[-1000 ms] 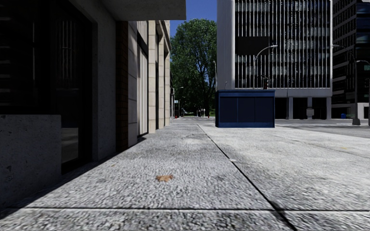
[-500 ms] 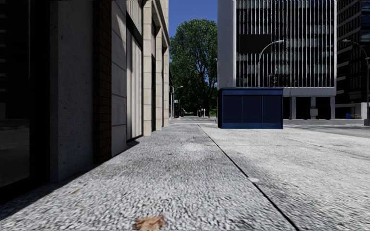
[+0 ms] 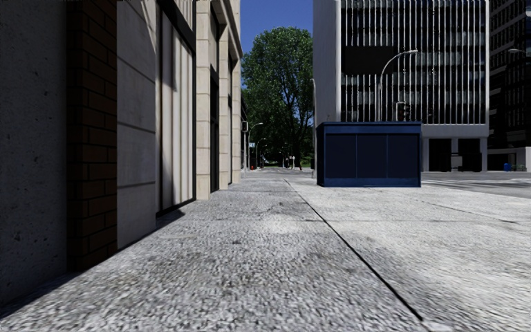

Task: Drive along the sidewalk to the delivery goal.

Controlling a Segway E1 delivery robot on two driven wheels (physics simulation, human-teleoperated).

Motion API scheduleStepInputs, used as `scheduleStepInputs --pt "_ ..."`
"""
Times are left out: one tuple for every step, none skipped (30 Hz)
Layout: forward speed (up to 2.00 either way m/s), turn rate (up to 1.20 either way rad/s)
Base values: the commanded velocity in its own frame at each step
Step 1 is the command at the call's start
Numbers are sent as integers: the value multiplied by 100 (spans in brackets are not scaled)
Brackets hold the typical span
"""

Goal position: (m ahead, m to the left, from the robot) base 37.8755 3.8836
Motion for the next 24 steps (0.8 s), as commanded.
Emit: scheduleStepInputs --pt "200 0" --pt "200 0" --pt "200 0" --pt "200 0" --pt "200 0" --pt "200 0" --pt "200 0" --pt "200 0" --pt "200 0" --pt "200 0" --pt "200 0" --pt "200 0" --pt "200 0" --pt "200 0" --pt "200 0" --pt "200 0" --pt "200 0" --pt "200 0" --pt "200 0" --pt "200 0" --pt "200 0" --pt "200 0" --pt "200 0" --pt "200 0"
